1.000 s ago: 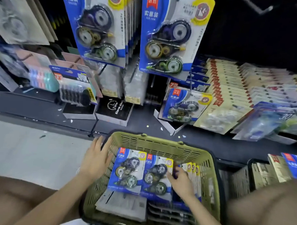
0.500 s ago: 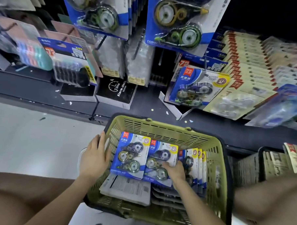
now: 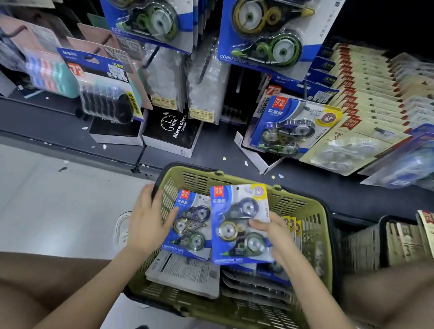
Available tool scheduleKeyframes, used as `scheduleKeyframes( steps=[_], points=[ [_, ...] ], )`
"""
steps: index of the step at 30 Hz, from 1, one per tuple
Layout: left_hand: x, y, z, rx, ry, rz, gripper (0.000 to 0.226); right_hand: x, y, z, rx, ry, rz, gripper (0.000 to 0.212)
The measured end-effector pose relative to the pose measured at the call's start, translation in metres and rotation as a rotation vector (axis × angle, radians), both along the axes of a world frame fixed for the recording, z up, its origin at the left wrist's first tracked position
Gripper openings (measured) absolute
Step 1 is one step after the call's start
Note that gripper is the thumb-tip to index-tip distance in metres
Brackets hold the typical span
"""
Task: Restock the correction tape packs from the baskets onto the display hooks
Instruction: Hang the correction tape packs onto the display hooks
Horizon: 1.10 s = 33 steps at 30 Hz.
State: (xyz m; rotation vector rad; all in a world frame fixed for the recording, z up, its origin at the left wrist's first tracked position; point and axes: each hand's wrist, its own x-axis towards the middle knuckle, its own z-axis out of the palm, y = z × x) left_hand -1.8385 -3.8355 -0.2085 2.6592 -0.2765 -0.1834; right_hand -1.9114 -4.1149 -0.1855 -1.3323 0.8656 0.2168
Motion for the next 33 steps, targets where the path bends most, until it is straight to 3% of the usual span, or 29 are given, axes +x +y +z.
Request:
scheduleKeyframes(
  steps=[2,5,6,8,11,14,17,20,25,30,33],
  points=[
    [-0.002,-0.018,0.013,-0.195,0.099,0.020,0.069,0.014,0.015,0.002,0.065,-0.034,0.045,0.027],
    [-0.008,-0.041,0.037,-0.849,0.556,0.179,0.056,0.034,0.050,-0.011,0.232,-0.050,0.070,0.035],
    [-0.009,-0.043,0.038,-1.006,0.605,0.243,0.052,0.040,0.061,-0.017,0.283,-0.053,0.068,0.045],
    [-0.009,-0.041,0.043,-1.102,0.575,0.355,0.038,0.047,0.072,-0.027,0.382,0.002,0.044,0.063],
    [0.000,-0.030,0.045,-0.937,0.400,0.436,0.033,0.045,0.077,-0.051,0.290,0.137,-0.051,0.045],
    [0.014,-0.019,0.058,-0.796,0.217,0.411,0.038,0.038,0.089,-0.078,0.121,0.261,-0.066,0.067],
    [0.026,-0.010,0.068,-0.687,0.065,0.381,0.046,0.040,0.107,-0.082,0.054,0.247,-0.073,0.080],
    [0.033,-0.004,0.071,-0.667,0.016,0.411,0.044,0.050,0.114,-0.083,0.003,0.218,-0.059,0.070],
    [0.031,-0.007,0.077,-0.655,0.005,0.386,0.040,0.059,0.116,-0.084,-0.068,0.195,0.124,0.081],
    [0.030,-0.011,0.095,-0.550,-0.026,0.315,0.033,0.047,0.078,-0.044,-0.157,0.004,0.269,0.034],
    [0.031,-0.014,0.111,-0.500,-0.074,0.252,0.033,0.041,0.035,0.000,-0.351,-0.166,0.370,0.024]
  ],
)
